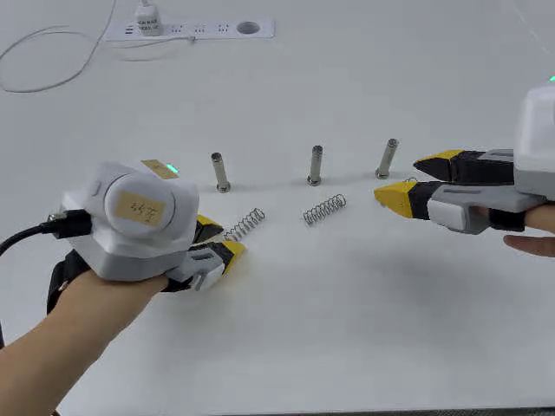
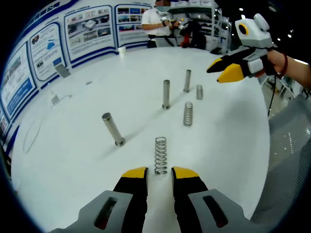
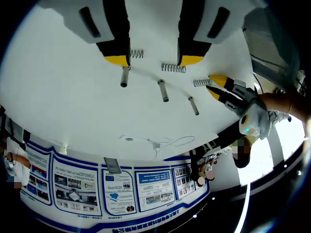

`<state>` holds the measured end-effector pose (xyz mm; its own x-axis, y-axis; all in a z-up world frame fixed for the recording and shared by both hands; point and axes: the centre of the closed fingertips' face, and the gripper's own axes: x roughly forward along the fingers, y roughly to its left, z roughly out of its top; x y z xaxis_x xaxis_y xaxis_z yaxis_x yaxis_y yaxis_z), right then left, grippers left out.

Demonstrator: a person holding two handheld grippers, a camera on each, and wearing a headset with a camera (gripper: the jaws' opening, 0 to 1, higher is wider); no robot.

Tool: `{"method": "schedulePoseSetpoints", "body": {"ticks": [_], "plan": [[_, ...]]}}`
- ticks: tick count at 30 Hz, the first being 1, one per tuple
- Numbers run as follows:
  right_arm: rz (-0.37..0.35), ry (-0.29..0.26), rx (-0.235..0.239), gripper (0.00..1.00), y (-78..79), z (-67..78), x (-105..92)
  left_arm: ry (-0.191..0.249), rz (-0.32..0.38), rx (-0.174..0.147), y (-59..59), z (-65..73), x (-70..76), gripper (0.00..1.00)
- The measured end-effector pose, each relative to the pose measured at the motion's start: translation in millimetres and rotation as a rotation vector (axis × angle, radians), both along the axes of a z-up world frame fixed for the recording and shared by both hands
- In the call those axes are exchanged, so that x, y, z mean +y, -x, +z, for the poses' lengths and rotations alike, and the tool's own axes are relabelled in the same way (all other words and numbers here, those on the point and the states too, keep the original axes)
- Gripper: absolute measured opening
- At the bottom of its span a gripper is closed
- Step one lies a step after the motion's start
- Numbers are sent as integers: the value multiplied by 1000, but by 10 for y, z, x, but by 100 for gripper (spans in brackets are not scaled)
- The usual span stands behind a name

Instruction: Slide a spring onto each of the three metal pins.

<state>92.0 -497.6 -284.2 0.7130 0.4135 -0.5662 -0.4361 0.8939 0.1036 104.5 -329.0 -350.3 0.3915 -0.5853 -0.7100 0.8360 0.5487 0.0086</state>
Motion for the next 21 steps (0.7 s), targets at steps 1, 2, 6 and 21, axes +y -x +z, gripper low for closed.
{"method": "schedulePoseSetpoints", "body": {"ticks": [1,2,6,21], "plan": [[1,1,2,40,5,-2,6,-6,-6,3,-3,-10,-6,20],[2,1,2,40,9,-4,9,-4,-8,2,-4,-8,-14,20],[3,4,8,40,27,-16,20,-11,-18,10,2,-20,-29,18],[12,4,31,40,96,-26,113,-29,-19,4,2,-18,-36,10]]}}
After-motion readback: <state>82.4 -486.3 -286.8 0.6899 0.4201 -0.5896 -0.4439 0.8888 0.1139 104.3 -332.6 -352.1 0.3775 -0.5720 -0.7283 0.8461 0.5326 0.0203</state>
